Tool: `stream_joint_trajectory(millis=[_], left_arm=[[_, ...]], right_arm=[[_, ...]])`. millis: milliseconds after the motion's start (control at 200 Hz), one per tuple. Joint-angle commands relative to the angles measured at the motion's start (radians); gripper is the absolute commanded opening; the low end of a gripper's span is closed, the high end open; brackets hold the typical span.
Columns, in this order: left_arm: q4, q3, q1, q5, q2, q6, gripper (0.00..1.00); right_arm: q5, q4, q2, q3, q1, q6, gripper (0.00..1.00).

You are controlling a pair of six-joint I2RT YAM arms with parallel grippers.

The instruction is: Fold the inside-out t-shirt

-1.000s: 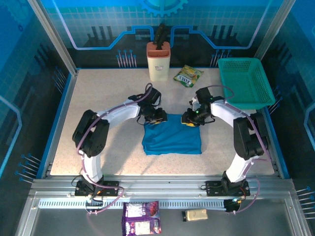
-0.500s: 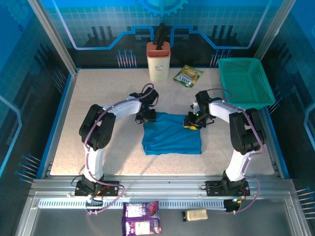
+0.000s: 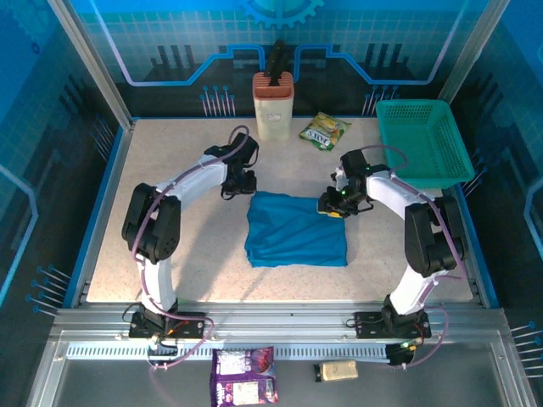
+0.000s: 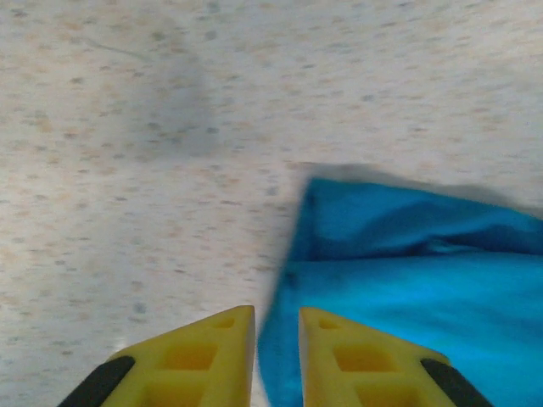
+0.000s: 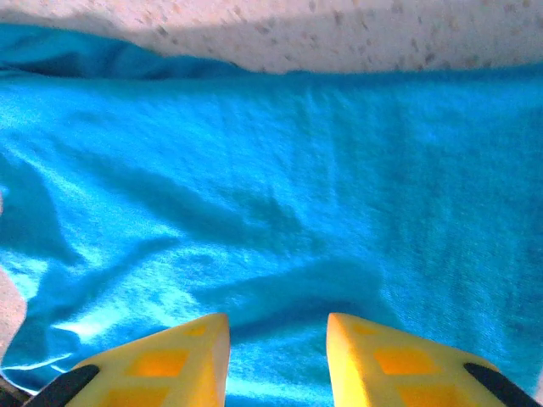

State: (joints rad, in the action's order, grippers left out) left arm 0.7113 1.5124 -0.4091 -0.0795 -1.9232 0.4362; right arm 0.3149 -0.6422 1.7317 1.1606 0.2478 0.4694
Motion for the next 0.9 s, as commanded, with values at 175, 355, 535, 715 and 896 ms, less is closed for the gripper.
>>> stream_joint_trajectory(millis=[175,355,535,715,896], left_arm=[[-0.089,0.073,-0.046,0.237,-0.118,0.055,0.19],[-0.084,0.101,-0.031,0.183,-0.227,0.023,0.20],[-0.074,0.121,0.008,0.144,-0.288,0.001,0.20],[-0.060,0.131,0.023,0.146,-0.224,-0.023,0.22],[-0.040,0.107,-0.018,0.203,-0.061,-0.019,0.24]], right_arm=[[0.030,0.039,0.086,0.099,-0.034,-0.002,0.36],[0.007,0.087,0.206,0.120,-0.083,-0.004,0.36],[0.013,0.093,0.286,0.186,-0.121,-0.021,0.36],[0.032,0.015,0.240,0.264,-0.103,-0.038,0.36],[0.020,-0.043,0.113,0.235,-0.031,-0.041,0.37]])
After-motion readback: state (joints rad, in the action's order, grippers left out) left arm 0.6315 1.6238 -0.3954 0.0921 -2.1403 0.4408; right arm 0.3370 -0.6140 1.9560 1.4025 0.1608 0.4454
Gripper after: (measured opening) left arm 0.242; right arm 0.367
